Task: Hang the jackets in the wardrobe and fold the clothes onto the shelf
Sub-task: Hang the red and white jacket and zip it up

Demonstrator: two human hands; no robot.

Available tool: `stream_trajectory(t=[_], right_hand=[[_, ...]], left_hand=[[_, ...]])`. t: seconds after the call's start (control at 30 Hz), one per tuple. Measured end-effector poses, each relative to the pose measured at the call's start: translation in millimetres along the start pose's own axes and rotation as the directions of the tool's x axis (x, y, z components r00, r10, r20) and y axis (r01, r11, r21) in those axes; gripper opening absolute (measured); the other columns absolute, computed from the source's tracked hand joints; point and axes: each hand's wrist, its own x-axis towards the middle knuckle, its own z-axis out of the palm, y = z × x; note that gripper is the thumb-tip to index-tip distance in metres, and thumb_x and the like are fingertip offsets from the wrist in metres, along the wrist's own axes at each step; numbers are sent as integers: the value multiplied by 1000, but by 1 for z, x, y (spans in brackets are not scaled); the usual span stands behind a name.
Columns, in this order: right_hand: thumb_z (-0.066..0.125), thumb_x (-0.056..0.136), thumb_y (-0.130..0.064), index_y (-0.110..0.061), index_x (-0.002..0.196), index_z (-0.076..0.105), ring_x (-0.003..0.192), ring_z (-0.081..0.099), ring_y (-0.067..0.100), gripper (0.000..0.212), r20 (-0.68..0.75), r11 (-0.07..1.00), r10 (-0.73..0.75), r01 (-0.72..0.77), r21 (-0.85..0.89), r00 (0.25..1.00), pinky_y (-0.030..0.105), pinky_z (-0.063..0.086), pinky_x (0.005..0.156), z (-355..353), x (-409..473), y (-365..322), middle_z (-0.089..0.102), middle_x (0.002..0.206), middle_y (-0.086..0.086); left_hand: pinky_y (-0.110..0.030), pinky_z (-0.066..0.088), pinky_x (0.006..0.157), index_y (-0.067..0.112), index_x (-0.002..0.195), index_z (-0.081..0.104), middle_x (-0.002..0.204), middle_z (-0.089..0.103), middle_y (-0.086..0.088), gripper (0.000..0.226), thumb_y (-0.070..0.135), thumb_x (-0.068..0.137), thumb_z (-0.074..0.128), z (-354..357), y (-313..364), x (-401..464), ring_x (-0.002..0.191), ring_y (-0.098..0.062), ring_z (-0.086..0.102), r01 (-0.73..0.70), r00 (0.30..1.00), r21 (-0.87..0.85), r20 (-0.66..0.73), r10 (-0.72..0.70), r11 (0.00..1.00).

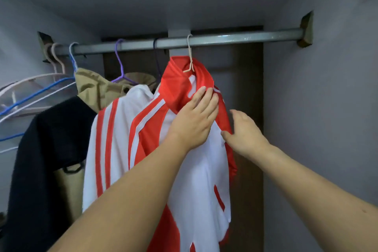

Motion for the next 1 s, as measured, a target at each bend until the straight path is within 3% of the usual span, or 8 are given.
stream_trajectory(t=[0.07, 0.13, 0.27, 0.4, 0.67, 0.77, 0.9, 1.0], right_hand=[[69, 85, -34, -16, 135, 45, 118, 55, 25, 59, 141, 999, 13, -6, -50, 990, 40, 49, 100, -28, 8, -14, 55, 128, 4], [68, 86, -35, -16, 140, 41, 123, 51, 25, 63, 306, 995, 80, -57, -86, 949, 40, 45, 104, -60, 9, -30, 51, 134, 5], [66, 88, -37, -14, 142, 38, 128, 46, 27, 66, 457, 975, 217, -173, -138, 863, 35, 40, 107, -129, -1, -63, 47, 141, 8], [67, 87, -33, -14, 146, 36, 132, 44, 28, 69, 544, 961, 272, -197, -192, 794, 33, 36, 108, -201, -4, -97, 45, 145, 9], [63, 92, -32, -10, 145, 40, 131, 45, 32, 62, 585, 963, 271, -216, -163, 764, 35, 38, 106, -325, 17, -172, 46, 144, 14], [61, 92, -31, -8, 146, 37, 134, 41, 31, 63, 566, 959, 285, -235, -161, 774, 35, 34, 109, -337, 7, -185, 43, 147, 14], [58, 94, -29, -9, 155, 17, 148, 19, 26, 77, 560, 937, 349, -278, -210, 752, 31, 17, 118, -353, -28, -197, 21, 161, 11], [58, 95, -28, -9, 155, 14, 149, 17, 25, 77, 526, 900, 437, -355, -255, 730, 28, 15, 118, -371, -61, -207, 18, 161, 11]], left_hand=[[-56, -10, 116, -1, 151, 30, 158, 29, -21, 58, 22, 99, 18, -6, -5, 12, 148, -42, 17, -3, 985, -34, 170, 9, 999], [-56, -18, 113, -3, 153, 18, 162, 16, -23, 59, 27, 102, 17, -20, -11, 17, 150, -43, 5, -28, 942, -96, 331, 58, 995], [-54, -13, 117, 1, 154, 19, 162, 17, -21, 59, 32, 103, 21, -66, -42, 30, 150, -41, 5, 87, 896, -268, 441, 42, 959], [-50, -2, 121, 7, 151, 29, 158, 28, -17, 55, 31, 102, 31, -120, -89, 57, 148, -38, 15, 285, 833, -429, 553, 0, 857], [-44, 12, 122, 10, 147, 36, 153, 37, -11, 56, 39, 99, 40, -202, -164, 83, 144, -30, 28, 452, 819, -592, 572, -47, 667], [-44, 13, 122, 10, 149, 36, 154, 37, -10, 57, 39, 100, 40, -216, -171, 73, 145, -28, 28, 444, 848, -650, 527, -54, 617], [-42, 10, 123, 9, 149, 37, 154, 38, -9, 56, 36, 100, 42, -226, -185, 33, 144, -27, 30, 363, 885, -744, 464, 42, 561], [-46, 16, 122, 5, 146, 42, 150, 43, -13, 54, 30, 99, 49, -233, -199, 4, 142, -31, 35, 327, 912, -801, 406, 54, 502]])
